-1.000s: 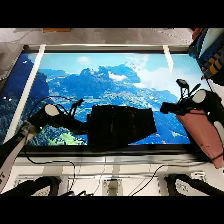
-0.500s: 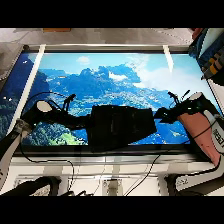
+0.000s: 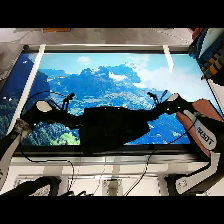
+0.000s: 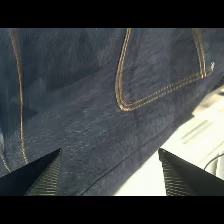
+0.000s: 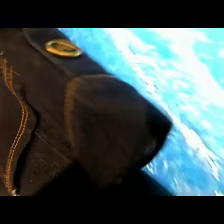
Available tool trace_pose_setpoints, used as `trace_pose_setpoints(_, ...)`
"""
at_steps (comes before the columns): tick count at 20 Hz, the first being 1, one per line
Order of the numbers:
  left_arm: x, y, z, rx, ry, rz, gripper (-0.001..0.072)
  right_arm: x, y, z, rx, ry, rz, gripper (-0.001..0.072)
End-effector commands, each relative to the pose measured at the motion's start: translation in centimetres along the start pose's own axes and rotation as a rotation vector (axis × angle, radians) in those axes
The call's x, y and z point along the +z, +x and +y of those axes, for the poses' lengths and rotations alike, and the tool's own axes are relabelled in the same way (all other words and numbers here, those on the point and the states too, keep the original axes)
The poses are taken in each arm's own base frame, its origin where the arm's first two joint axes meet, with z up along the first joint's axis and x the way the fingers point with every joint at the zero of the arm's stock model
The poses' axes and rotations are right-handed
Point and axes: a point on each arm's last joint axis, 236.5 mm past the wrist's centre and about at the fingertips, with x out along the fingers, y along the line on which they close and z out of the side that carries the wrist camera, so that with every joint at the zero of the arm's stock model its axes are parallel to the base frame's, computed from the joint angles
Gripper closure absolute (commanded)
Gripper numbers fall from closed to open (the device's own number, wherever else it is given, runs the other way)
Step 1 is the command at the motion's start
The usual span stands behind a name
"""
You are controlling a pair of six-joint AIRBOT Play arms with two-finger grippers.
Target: Fold the clothes and pants, and hang the long-sleeved shirts on hangers.
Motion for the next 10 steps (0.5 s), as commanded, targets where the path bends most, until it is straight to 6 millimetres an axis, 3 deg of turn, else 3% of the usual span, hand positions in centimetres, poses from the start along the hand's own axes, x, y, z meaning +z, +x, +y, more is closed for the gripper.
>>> trace_pose_setpoints(1,0.7,-0.1,1.2,0.050,0.019,-0.029,0.0012,1.9,1.3,2.4,-0.009,-0.112,-0.037,0.0674)
trace_pose_setpoints(3,1.2,-0.8,2.3,0.093,0.061,-0.039,0.0012,3.6,-0.3,3.6,-0.013,-0.146,-0.078,0.0674)
trace_pose_setpoints(5,3.2,-2.6,2.6,0.126,0.090,-0.091,0.0012,6.3,-3.9,4.5,-0.038,-0.155,-0.176,0.0675)
trace_pose_setpoints(8,7.5,-7.7,2.0,0.207,0.181,-0.225,0.0018,9.9,-12.3,4.8,-0.111,-0.126,-0.370,0.0675)
trace_pose_setpoints(10,9.8,-12.1,2.1,0.342,0.285,-0.306,0.0019,10.3,-18.6,2.9,-0.209,-0.050,-0.475,0.0674)
